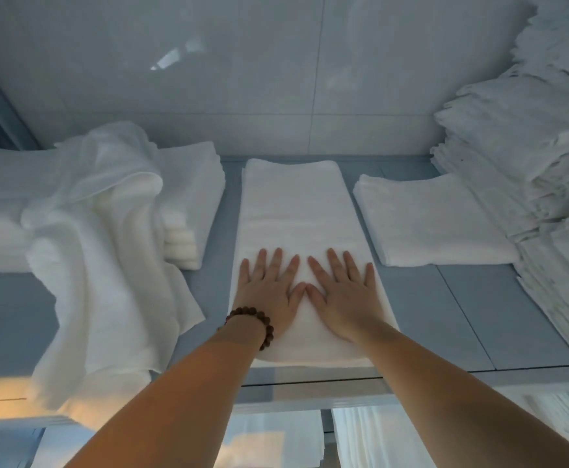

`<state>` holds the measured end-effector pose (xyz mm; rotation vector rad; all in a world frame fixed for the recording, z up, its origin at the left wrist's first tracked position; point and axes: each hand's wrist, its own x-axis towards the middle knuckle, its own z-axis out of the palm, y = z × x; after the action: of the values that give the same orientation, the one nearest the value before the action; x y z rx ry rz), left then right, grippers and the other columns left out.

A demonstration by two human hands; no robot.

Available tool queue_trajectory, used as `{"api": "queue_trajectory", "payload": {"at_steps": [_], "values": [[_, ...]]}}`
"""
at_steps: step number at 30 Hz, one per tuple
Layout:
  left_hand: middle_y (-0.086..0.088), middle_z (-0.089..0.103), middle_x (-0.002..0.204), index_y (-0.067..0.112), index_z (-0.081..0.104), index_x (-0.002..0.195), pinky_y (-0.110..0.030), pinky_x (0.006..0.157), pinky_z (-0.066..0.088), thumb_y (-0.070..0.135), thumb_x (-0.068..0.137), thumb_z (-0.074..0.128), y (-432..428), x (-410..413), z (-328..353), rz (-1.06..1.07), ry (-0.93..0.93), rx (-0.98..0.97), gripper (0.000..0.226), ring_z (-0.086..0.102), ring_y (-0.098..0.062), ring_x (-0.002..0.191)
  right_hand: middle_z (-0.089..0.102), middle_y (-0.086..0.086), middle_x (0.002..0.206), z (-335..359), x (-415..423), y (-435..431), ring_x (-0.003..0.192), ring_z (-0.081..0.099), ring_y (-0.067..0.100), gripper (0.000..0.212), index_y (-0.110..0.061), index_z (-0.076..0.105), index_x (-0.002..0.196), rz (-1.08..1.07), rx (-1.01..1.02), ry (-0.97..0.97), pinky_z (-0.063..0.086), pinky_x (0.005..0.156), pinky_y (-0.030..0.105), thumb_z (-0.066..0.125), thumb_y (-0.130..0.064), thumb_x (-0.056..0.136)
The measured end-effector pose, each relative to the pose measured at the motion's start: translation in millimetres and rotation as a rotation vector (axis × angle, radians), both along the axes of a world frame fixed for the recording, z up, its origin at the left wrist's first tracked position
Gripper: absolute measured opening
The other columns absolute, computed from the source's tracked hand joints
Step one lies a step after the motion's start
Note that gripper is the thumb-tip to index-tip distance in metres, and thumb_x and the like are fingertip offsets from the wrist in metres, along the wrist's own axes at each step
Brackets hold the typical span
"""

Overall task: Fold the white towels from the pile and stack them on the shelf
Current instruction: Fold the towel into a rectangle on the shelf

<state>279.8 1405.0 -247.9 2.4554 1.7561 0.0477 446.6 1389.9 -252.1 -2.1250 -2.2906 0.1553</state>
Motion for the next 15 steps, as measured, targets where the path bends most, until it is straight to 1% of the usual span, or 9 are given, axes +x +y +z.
{"api": "queue_trajectory", "payload": {"at_steps": [4, 6, 7, 10, 12, 15], "values": [[0.0, -0.021, 0.156, 0.032, -0.009, 0.148, -0.052, 0.115, -0.009, 0.051, 0.096, 0.007, -13.6, -2.7, 8.1, -0.041, 0.054, -0.052, 0.057, -0.024, -0.025, 0.141, -0.019, -0.003, 0.157, 9.1, 2.4, -13.0, 0.144, -0.021, 0.022, 0.057, -0.041, -0.009, 0.146, 0.04, -0.054, 0.015, -0.008, 0.115, 0.055, 0.006, -0.057, 0.094], [0.0, -0.024, 0.155, 0.033, -0.003, 0.148, -0.053, 0.114, -0.011, 0.049, 0.096, 0.01, -32.2, -5.4, 7.9, -0.035, 0.041, 0.012, 0.056, -0.028, -0.026, 0.139, -0.022, -0.007, 0.156, 12.9, 1.6, -30.6, 0.143, -0.023, 0.021, 0.055, -0.042, -0.006, 0.146, 0.064, -0.029, 0.03, -0.011, 0.114, 0.056, 0.013, -0.054, 0.096], [0.001, -0.025, 0.154, 0.034, -0.002, 0.148, -0.052, 0.114, -0.012, 0.051, 0.095, 0.008, -42.3, -7.0, 6.6, -0.025, 0.024, 0.034, 0.056, -0.03, -0.026, 0.139, -0.025, -0.01, 0.153, 13.8, 0.4, -40.2, 0.142, -0.025, 0.02, 0.055, -0.043, -0.007, 0.146, 0.087, -0.016, 0.031, -0.013, 0.113, 0.056, 0.014, -0.054, 0.096], [0.004, -0.025, 0.154, 0.04, -0.011, 0.145, -0.047, 0.115, -0.012, 0.059, 0.089, -0.002, -67.6, -15.1, -0.1, -0.02, -0.002, -0.022, 0.06, -0.029, -0.023, 0.139, -0.031, -0.016, 0.149, 13.6, 1.3, -63.4, 0.141, -0.029, 0.017, 0.055, -0.048, -0.015, 0.142, 0.15, -0.086, 0.014, -0.015, 0.113, 0.054, 0.005, -0.059, 0.092], [0.004, -0.023, 0.155, 0.041, -0.018, 0.143, -0.044, 0.116, -0.012, 0.061, 0.087, -0.006, -77.4, -23.6, -4.3, -0.045, 0.015, -0.027, 0.061, -0.027, -0.021, 0.14, -0.027, -0.015, 0.152, 12.3, 8.3, -71.7, 0.141, -0.029, 0.016, 0.055, -0.048, -0.022, 0.139, 0.156, -0.107, -0.013, -0.016, 0.115, 0.049, 0.0, -0.061, 0.09], [0.005, -0.024, 0.154, 0.041, -0.021, 0.142, -0.04, 0.116, -0.012, 0.065, 0.08, -0.017, -85.2, -33.7, -6.4, -0.076, -0.002, -0.017, 0.066, -0.029, -0.019, 0.139, -0.024, -0.01, 0.155, 12.3, 20.1, -83.6, 0.141, -0.028, 0.018, 0.055, -0.048, -0.028, 0.135, 0.136, -0.077, -0.019, -0.016, 0.116, 0.042, -0.008, -0.063, 0.086]]}}
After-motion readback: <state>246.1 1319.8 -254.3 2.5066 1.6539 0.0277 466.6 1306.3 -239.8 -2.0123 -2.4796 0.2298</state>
